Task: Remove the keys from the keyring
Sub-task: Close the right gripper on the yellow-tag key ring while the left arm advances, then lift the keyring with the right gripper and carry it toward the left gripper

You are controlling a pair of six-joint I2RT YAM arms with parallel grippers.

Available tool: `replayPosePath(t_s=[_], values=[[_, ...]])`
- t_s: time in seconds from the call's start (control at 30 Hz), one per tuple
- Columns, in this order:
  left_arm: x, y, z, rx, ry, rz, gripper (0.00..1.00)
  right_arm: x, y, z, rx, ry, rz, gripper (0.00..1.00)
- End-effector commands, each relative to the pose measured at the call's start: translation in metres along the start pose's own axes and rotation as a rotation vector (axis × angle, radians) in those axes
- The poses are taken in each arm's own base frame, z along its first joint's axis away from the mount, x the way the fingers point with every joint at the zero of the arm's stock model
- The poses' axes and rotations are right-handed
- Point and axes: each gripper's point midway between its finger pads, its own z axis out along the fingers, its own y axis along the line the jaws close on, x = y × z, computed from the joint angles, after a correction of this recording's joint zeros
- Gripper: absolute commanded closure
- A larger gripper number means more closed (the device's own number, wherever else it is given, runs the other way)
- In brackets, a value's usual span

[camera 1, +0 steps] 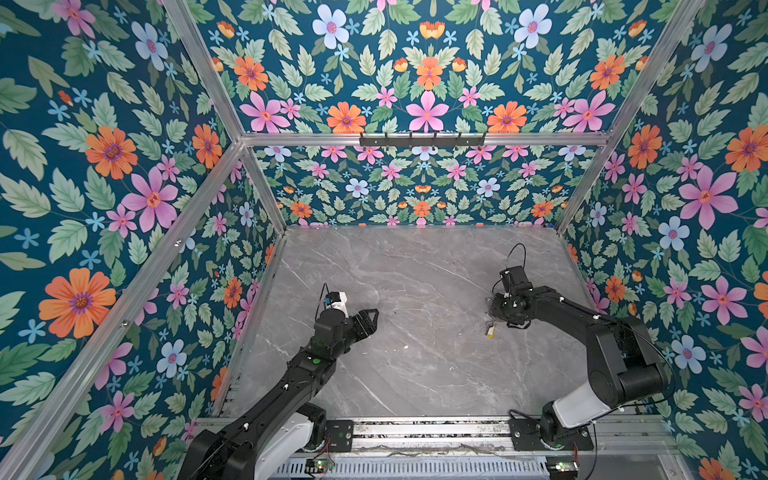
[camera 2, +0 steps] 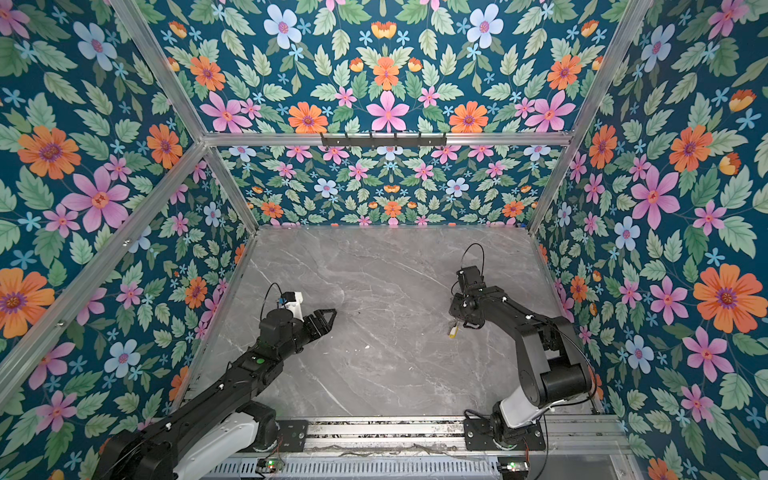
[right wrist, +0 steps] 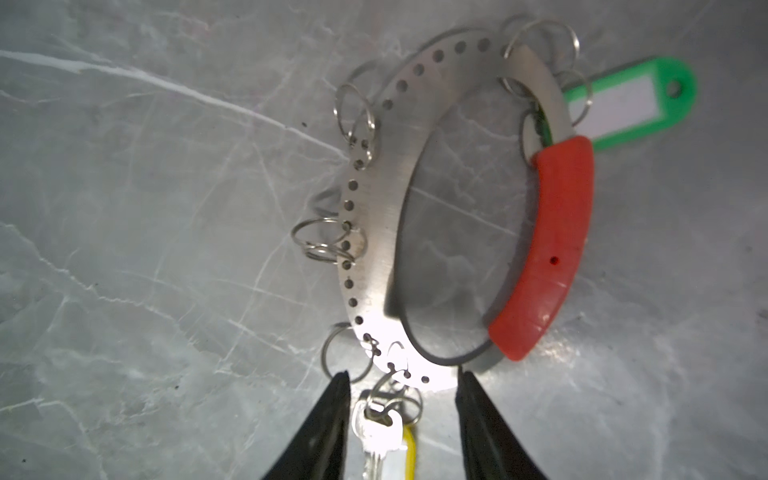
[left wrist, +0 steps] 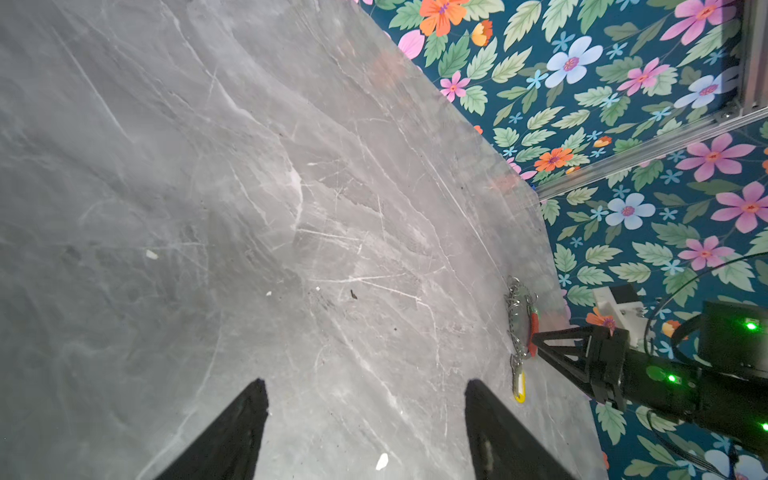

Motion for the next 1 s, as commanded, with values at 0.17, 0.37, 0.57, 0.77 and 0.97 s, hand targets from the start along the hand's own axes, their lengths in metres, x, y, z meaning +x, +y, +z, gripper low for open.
replayPosePath(t_s=[0.17, 0.37, 0.57, 0.77, 0.97], values=[[0.006, -0.005, 0.008, 0.033, 0.033, -0.004, 0.23, 0.009, 0.009, 0.002, 0.009, 0.014, 0.01, 0.63], [0.01, -0.004, 0.01, 0.031, 0.051, -0.01, 0.23, 0.013, 0.007, 0.005, 0.039, 0.018, 0.011, 0.69], [0.01, -0.005, 0.009, 0.033, 0.051, -0.008, 0.23, 0.016, 0.004, 0.007, 0.052, 0.019, 0.011, 0.72], [0.009, -0.007, 0.007, 0.037, 0.05, 0.002, 0.23, 0.016, 0.003, 0.005, 0.061, 0.012, 0.004, 0.74], [0.007, -0.008, 0.005, 0.034, 0.045, 0.008, 0.23, 0.016, 0.002, 0.006, 0.068, 0.01, -0.002, 0.77]])
